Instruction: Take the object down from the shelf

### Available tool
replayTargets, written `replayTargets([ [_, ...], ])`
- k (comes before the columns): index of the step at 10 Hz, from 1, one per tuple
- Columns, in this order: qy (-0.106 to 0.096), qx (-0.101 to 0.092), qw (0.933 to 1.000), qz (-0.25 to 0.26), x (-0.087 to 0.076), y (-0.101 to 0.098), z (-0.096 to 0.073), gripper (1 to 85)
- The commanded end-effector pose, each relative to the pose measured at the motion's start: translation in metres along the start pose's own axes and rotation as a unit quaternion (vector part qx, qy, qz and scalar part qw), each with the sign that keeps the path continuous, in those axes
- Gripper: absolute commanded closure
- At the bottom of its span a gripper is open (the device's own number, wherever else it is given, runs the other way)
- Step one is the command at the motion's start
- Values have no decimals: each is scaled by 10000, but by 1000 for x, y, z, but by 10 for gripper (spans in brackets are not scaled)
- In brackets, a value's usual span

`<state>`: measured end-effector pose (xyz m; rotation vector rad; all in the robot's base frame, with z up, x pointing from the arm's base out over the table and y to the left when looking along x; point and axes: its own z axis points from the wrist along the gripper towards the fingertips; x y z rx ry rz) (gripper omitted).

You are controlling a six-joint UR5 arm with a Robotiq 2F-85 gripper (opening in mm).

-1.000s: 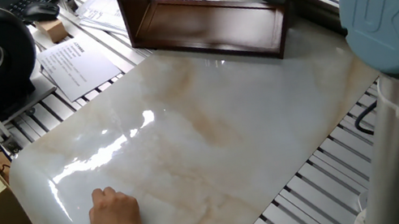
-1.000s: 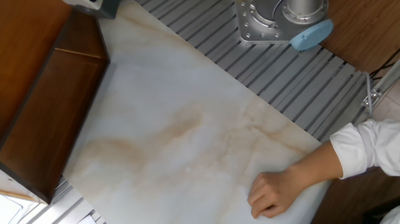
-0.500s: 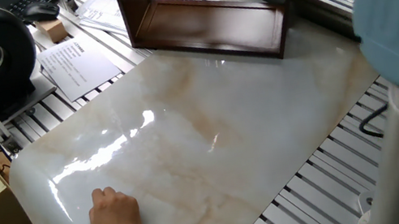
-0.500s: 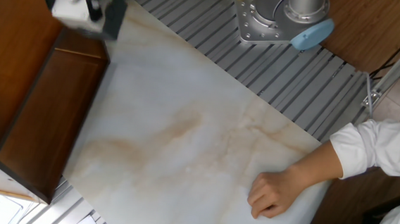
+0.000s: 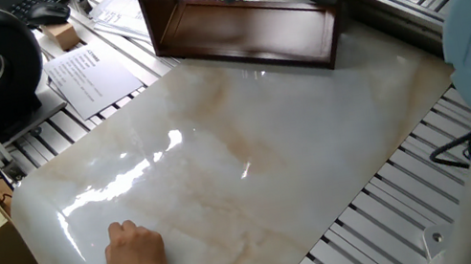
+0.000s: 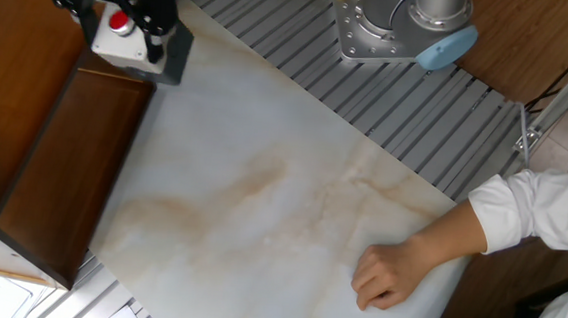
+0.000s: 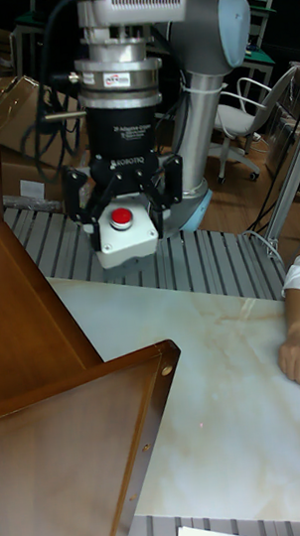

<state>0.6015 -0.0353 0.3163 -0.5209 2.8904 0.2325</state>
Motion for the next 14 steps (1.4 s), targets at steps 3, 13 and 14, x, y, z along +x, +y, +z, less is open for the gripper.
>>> replayTargets([
  [3, -619, 209, 9977, 170, -39, 36, 64, 847],
  [13, -286, 470, 9985, -79, -14, 64, 133, 847],
  [14, -172, 286, 9992, -199, -9, 74, 134, 847],
])
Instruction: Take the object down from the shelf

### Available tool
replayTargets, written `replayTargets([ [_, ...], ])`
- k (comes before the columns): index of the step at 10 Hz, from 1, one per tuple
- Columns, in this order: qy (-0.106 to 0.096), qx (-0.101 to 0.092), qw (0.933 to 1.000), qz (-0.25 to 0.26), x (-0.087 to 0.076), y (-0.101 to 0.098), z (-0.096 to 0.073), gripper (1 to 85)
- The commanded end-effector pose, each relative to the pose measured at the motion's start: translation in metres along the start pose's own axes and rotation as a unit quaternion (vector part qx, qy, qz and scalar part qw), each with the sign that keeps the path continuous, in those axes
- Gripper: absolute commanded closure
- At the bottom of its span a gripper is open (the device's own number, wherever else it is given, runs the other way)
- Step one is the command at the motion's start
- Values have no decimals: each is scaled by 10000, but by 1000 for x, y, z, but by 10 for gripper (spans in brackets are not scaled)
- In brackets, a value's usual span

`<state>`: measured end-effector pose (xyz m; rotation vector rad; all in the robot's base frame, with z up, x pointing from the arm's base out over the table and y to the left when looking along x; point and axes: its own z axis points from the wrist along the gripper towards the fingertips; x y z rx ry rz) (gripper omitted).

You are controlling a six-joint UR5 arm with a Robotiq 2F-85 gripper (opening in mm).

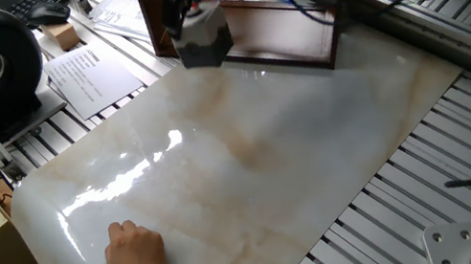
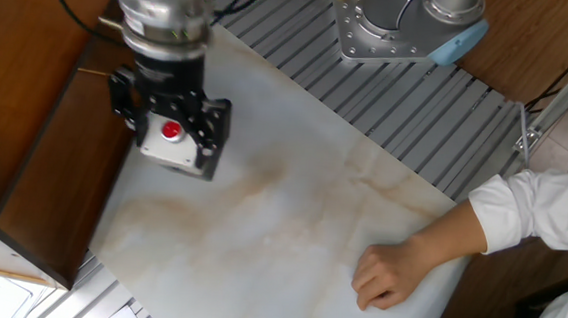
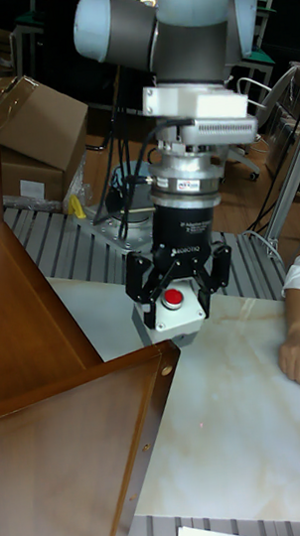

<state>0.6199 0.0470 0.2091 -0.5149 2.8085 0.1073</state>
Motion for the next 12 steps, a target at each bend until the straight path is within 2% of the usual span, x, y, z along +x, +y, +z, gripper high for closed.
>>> replayTargets([
  [1, 119, -301, 9994, -158, 9, 23, 9, 847],
  [2, -95, -361, 9993, -34, 8, 34, 18, 847],
  [4, -333, -39, 9993, 187, 12, 52, 50, 847],
  [5, -295, 16, 9994, 183, 12, 51, 53, 847],
  [6, -244, -60, 9997, -22, 15, 56, 53, 847],
  [7, -303, -76, 9991, -270, 12, 57, 53, 847],
  [8, -432, -5, 9983, -393, 5, 54, 52, 847],
  [9, -627, 214, 9962, -564, -4, 44, 56, 847],
  [11, -721, 266, 9959, -477, -3, 41, 72, 847],
  [12, -610, 197, 9974, -330, 2, 44, 70, 847],
])
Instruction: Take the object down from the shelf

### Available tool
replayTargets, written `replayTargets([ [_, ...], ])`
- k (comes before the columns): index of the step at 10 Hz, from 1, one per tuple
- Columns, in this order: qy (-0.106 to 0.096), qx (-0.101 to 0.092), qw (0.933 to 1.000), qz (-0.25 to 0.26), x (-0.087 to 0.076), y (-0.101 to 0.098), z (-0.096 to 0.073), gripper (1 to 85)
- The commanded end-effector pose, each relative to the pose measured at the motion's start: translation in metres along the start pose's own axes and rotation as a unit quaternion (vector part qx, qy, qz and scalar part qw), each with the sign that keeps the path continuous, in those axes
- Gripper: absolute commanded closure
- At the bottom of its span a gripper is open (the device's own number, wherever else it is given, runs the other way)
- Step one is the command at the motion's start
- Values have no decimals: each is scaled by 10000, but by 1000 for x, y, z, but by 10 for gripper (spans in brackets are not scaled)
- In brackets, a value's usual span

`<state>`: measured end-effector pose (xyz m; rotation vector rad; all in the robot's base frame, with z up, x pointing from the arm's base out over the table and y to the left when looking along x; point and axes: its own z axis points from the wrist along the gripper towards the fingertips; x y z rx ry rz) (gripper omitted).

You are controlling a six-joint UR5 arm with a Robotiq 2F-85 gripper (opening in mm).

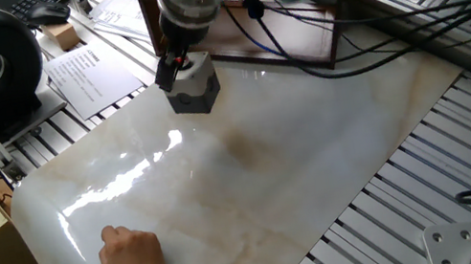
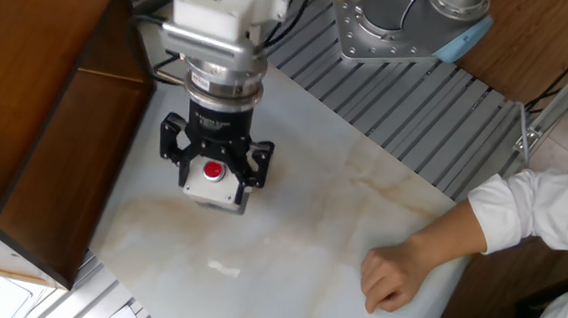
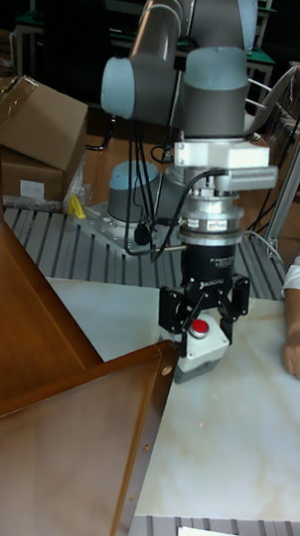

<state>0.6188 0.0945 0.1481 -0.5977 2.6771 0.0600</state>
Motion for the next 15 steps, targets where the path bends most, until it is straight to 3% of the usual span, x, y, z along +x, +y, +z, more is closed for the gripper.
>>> replayTargets([
  [1, 187, -34, 9997, 173, 14, 3, 6, 847],
  [2, 247, -102, 9994, 210, 17, 7, 6, 847],
  [3, 141, -219, 9993, 266, 11, 13, 6, 847],
  [4, -51, -175, 9996, 238, 5, 11, 13, 847],
  [5, -96, -129, 9994, 299, 12, 10, 32, 847],
  [7, -113, -4, 9995, 279, 16, 4, 48, 847],
  [10, -178, 112, 9994, 269, 11, 3, 52, 847],
  [13, -338, 24, 9989, 317, 4, 12, 62, 847],
  [15, -301, 49, 9987, 413, 5, 15, 68, 847],
])
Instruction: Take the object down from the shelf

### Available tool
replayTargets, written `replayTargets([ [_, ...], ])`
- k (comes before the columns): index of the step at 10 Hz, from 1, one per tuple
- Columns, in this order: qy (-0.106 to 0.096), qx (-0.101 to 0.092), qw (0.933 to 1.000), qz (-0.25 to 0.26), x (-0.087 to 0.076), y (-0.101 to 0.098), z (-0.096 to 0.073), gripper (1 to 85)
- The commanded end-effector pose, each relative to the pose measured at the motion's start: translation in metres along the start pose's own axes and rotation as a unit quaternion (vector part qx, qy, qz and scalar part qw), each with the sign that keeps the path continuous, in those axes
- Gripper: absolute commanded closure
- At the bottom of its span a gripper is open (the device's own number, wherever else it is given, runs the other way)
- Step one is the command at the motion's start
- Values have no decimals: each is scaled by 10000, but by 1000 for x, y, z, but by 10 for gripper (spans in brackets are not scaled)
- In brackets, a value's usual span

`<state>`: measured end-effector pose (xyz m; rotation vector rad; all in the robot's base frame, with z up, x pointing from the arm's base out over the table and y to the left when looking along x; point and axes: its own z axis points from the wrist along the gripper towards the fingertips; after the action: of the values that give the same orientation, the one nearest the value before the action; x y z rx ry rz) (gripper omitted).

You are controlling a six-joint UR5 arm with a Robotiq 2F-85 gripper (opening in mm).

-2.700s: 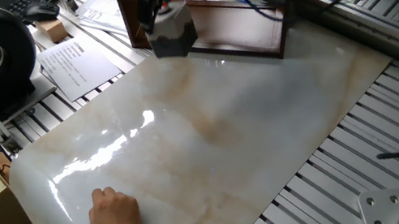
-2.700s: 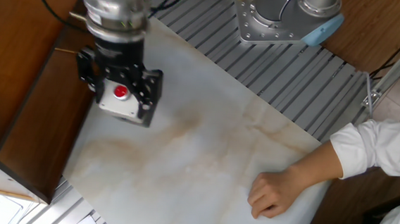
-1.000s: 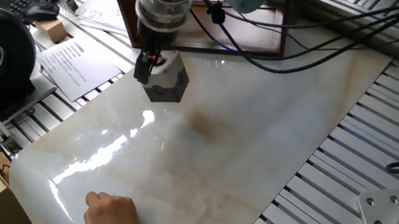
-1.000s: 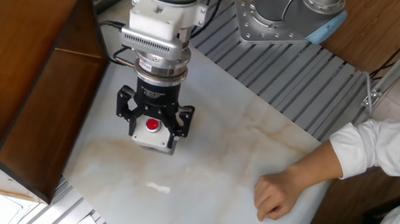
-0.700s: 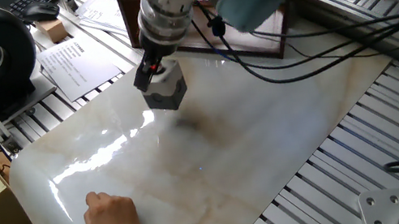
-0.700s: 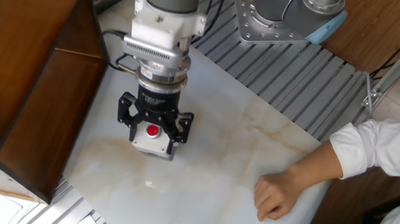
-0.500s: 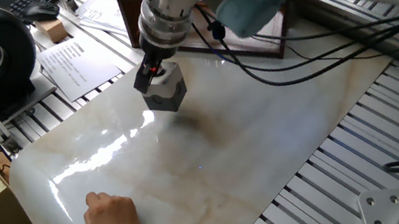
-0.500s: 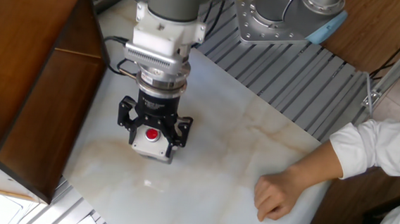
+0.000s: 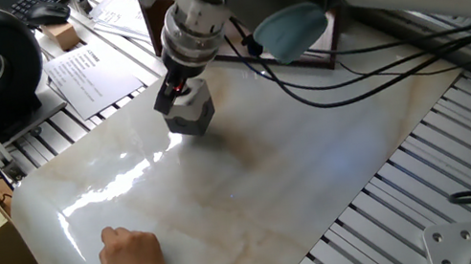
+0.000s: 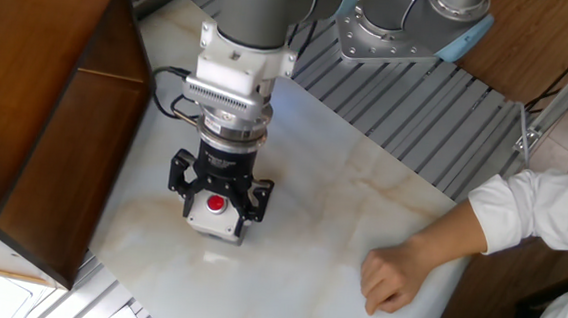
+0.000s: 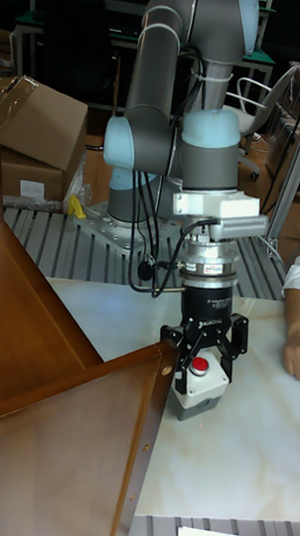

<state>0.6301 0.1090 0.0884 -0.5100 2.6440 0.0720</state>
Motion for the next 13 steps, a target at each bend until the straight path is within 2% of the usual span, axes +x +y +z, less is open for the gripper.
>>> replayTargets([
  [1, -17, -14, 9999, 164, -1, 5, 8, 837],
  [2, -27, -17, 9999, 114, -2, 5, 9, 640],
  [3, -93, -18, 10000, 19, -5, 6, 12, 503],
  [4, -59, 97, 9999, -105, -5, 1, 14, 453],
  [6, 20, 101, 9998, -189, -3, 1, 12, 290],
  [8, -14, 116, 9996, -267, -5, 1, 13, 253],
  [11, -31, 143, 9987, -488, -8, 0, 13, 150],
  [13, -78, 60, 9981, -611, -10, 4, 13, 73],
])
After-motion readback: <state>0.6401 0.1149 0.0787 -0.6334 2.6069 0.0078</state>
